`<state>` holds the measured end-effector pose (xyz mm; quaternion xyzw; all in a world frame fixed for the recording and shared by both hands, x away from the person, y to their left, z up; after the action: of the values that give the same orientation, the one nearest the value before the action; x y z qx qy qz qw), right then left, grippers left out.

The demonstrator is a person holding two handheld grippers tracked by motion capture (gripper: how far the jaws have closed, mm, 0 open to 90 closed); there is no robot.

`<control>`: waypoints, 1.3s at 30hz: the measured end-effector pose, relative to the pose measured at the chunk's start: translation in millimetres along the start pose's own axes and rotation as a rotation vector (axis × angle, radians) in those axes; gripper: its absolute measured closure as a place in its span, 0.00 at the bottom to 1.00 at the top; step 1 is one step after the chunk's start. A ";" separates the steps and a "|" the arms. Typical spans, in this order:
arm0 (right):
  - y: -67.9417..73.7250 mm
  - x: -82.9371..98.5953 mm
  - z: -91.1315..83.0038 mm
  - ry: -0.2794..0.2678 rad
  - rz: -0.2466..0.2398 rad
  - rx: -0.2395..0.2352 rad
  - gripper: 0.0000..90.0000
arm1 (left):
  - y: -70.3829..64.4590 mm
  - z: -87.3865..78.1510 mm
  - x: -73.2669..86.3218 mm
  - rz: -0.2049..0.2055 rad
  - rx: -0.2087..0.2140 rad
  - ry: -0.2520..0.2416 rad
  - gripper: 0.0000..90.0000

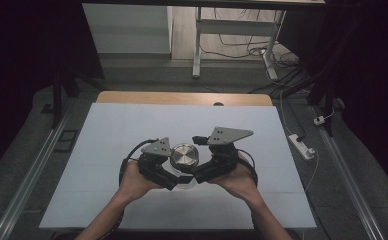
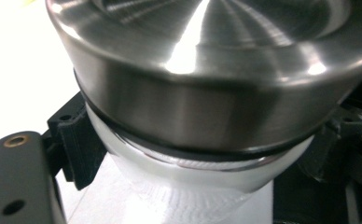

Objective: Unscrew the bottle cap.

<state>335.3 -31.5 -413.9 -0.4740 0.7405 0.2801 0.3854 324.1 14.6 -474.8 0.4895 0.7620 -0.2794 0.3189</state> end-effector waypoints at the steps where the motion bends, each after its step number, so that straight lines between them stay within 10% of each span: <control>1: 1.8 1.2 6.3 -0.004 -0.001 0.023 0.12 | 1.5 1.0 -0.1 -0.015 -0.027 0.005 0.17; 9: 3.4 2.6 15.4 -0.029 0.002 0.067 0.21 | -1.0 3.1 2.0 0.023 -0.008 0.026 0.17; 13: 15.2 -0.9 5.0 -0.058 -0.048 -0.156 0.22 | -16.1 -5.2 0.4 0.100 0.148 -0.008 0.17; 18: 25.1 -3.4 -7.3 -0.082 -0.106 -0.272 0.22 | -26.0 -6.5 3.5 0.158 0.227 0.006 0.17; 39: 1.9 -3.2 -16.1 -0.098 -0.067 -0.171 0.22 | -3.2 1.8 12.7 0.114 0.090 0.055 0.17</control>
<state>329.4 -41.7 -402.3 -0.5155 0.6777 0.3520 0.3886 317.5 19.3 -485.2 0.5535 0.7280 -0.2809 0.2909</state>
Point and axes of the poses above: each handheld gripper's, and its own axes: z roughly forward along the jaws, x roughly out of its underside, y roughly to its left, the point moved 10 cm from there along z, roughly forward along the jaws, and after that the axes turned 8 degrees about y, right-handed, at the moved point
